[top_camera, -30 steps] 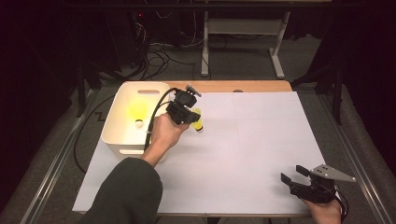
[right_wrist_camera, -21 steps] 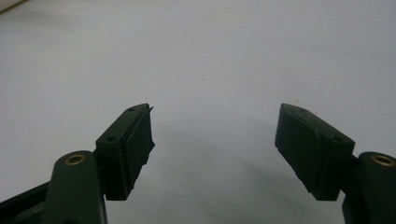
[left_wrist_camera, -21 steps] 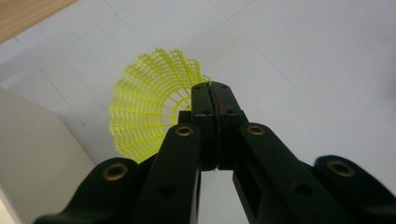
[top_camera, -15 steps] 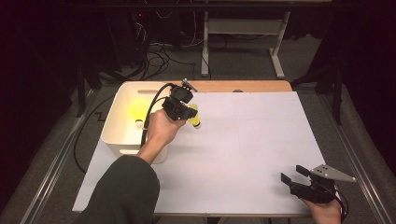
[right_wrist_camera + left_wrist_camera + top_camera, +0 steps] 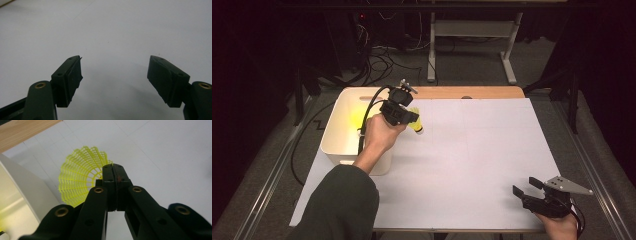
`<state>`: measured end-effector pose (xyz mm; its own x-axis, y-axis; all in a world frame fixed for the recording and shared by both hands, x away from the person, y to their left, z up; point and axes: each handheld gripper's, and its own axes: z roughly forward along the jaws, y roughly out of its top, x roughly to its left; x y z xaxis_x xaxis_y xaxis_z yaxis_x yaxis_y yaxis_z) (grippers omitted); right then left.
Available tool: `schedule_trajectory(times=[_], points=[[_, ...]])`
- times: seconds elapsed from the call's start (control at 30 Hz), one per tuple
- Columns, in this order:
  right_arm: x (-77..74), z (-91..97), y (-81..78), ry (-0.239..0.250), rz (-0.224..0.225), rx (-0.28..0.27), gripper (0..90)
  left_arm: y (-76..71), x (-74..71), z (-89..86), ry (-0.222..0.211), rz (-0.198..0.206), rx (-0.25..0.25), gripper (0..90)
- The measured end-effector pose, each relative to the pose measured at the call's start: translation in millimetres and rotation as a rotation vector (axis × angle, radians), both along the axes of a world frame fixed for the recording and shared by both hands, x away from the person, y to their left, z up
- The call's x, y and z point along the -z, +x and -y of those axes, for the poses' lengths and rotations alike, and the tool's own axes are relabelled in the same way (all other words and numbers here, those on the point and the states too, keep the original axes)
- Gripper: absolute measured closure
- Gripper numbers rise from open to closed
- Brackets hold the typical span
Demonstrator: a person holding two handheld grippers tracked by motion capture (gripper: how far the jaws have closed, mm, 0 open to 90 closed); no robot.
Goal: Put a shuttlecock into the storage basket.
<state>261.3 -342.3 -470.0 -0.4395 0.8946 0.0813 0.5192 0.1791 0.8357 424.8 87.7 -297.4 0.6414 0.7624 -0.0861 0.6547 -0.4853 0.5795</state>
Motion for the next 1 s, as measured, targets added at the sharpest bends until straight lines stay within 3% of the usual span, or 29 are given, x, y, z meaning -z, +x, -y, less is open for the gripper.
schedule_trajectory(times=[1.0], points=[[0.0, 0.0, -0.1, 0.0, 0.0, 0.001, 28.2, -0.3, -13.7, -24.1, -0.029, 0.014, -0.046, 89.8]])
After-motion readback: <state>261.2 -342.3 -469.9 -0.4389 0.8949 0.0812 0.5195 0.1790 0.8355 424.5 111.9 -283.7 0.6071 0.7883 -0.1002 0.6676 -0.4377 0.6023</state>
